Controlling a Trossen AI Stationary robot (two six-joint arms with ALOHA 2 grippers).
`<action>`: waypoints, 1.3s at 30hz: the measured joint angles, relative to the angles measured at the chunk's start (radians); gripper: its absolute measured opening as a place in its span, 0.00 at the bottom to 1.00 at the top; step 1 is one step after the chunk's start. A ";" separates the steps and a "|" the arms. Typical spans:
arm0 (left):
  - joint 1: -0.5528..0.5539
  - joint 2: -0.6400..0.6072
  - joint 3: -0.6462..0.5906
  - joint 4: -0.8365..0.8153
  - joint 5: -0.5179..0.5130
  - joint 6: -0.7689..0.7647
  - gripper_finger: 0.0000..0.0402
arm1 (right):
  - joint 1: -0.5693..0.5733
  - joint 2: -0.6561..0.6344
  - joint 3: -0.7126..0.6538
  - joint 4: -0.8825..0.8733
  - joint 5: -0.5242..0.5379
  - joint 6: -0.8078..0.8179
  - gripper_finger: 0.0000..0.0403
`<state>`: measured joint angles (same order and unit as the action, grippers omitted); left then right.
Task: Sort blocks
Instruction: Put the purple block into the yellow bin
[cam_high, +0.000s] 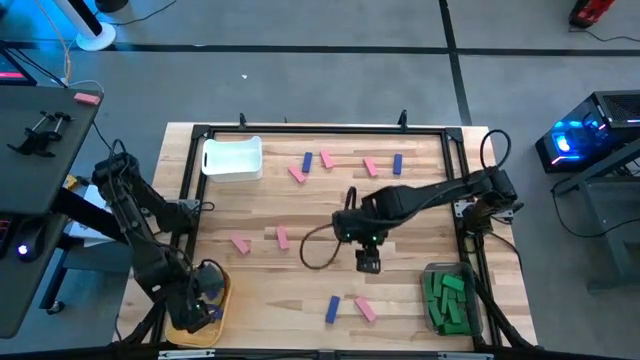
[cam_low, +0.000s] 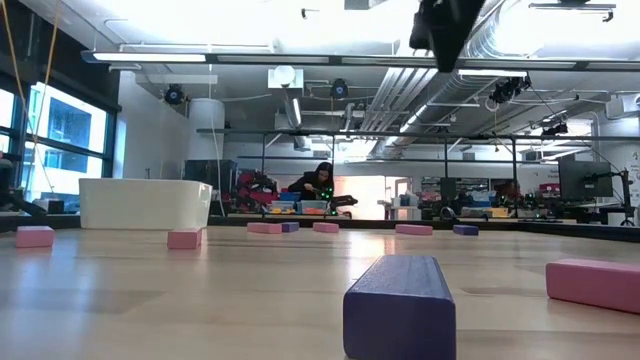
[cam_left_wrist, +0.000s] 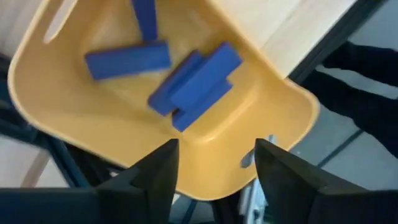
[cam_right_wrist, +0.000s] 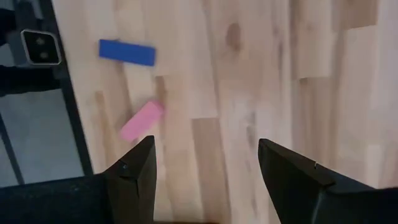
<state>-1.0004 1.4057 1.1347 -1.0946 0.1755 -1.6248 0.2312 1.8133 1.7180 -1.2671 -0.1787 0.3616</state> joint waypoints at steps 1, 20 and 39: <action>0.016 -0.006 0.000 0.004 -0.001 0.019 0.50 | 0.017 0.000 0.000 0.000 0.000 0.014 0.53; 0.470 -0.029 0.058 0.466 -0.547 0.772 0.54 | 0.361 0.097 0.000 0.377 0.228 0.912 0.53; 0.656 -0.087 0.058 0.299 -0.372 1.450 0.54 | 0.347 0.376 0.002 0.494 0.227 1.869 0.53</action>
<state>-0.3445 1.3190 1.1923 -0.7957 -0.1963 -0.1753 0.5781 2.1890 1.7203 -0.7735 0.0479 2.2307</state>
